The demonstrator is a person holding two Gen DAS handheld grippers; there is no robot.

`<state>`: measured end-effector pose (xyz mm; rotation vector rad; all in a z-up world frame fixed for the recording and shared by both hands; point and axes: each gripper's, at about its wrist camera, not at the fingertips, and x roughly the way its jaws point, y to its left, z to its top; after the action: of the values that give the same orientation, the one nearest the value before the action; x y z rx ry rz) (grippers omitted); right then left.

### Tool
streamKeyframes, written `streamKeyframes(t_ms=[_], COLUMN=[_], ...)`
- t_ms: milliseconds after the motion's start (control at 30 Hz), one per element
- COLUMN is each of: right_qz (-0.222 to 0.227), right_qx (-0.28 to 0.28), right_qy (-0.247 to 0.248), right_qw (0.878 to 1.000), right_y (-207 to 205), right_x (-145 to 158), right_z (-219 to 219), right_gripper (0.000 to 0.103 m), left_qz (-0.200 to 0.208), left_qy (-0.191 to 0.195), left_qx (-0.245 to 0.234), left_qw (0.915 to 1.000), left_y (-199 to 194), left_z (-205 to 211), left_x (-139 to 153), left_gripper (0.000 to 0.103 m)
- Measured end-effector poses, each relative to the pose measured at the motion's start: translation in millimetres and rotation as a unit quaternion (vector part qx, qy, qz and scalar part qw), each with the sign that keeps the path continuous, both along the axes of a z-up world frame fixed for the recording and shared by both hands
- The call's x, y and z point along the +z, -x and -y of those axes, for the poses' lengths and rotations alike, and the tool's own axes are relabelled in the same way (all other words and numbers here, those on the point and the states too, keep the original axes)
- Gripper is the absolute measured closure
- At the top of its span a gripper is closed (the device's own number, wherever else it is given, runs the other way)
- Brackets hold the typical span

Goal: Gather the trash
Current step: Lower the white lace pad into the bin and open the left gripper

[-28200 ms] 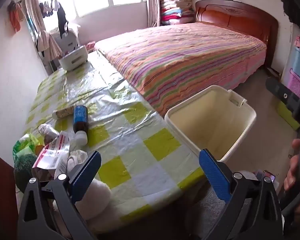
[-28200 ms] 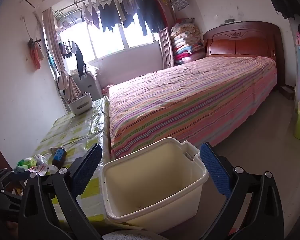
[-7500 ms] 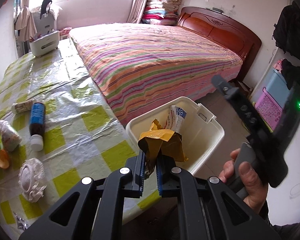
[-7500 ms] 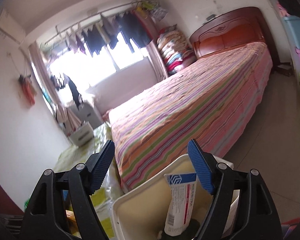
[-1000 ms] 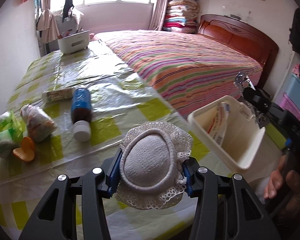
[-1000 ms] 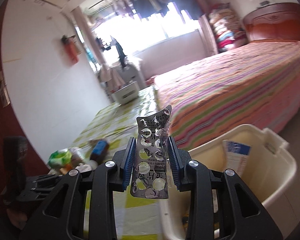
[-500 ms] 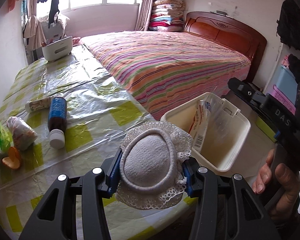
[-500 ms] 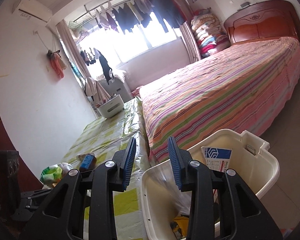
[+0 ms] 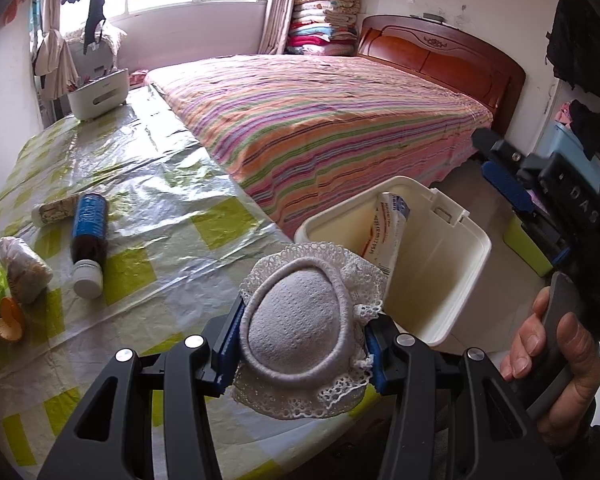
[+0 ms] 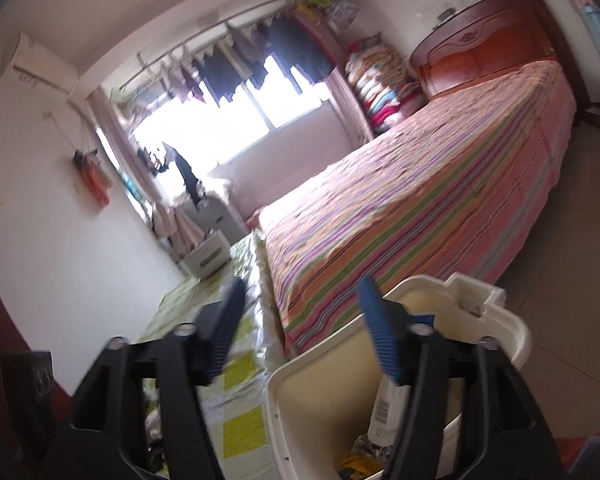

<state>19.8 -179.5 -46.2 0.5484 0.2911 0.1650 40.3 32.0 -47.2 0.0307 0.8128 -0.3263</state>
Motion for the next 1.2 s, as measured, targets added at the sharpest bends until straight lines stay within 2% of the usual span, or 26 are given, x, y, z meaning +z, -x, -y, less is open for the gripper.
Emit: streamKeyframes(t_ms=[133,367,533,800,900,967,1000,1200], right_qz=[0.013,0.031,0.027,0.035,0.034,0.034,0.033,0.032], right_qx=[-0.03,-0.08,-0.089,-0.093,-0.094,-0.094,-0.094,-0.093], right_qy=[-0.022,-0.078,-0.117,-0.129,-0.13,-0.131,-0.13,-0.123], right_qw=[0.999,0.993,0.989,0.987,0.986,0.986,0.986,0.988], right_y=[7.6,21.7,24.5,26.8,27.2,27.7,27.6,27.7], right_x=[2.2,-2.9,-9.5,-7.9,-9.1,-10.4,-10.8,-10.6], right_z=[16.5,46.4,57.3,56.2,58.1,57.9,57.8,55.9], right_gripper=[0.029,0.011,0.011,0.011,0.011,0.011,0.011,0.011], left_qz=[-0.002,-0.013,-0.02,-0.033,-0.029,-0.019,-0.016,0.006], left_qy=[0.003,0.005,0.002,-0.003,-0.005,-0.007,-0.01,-0.02], left_qx=[-0.013,-0.032,-0.043,-0.07,-0.075,-0.077,-0.075,-0.068], left_qw=[0.9999,0.9994,0.9989,0.997,0.9967,0.9968,0.997,0.9975], left_y=[-4.0,-16.6,-26.7,-43.6,-44.1,-41.7,-41.4,-35.4], left_z=[12.9,34.9,51.8,83.6,90.9,95.4,96.1,91.7], left_x=[-0.7,-2.7,-4.6,-5.1,-2.3,-0.2,0.6,8.7], left_gripper=[0.055,0.055,0.055,0.053,0.047,0.034,0.031,0.027])
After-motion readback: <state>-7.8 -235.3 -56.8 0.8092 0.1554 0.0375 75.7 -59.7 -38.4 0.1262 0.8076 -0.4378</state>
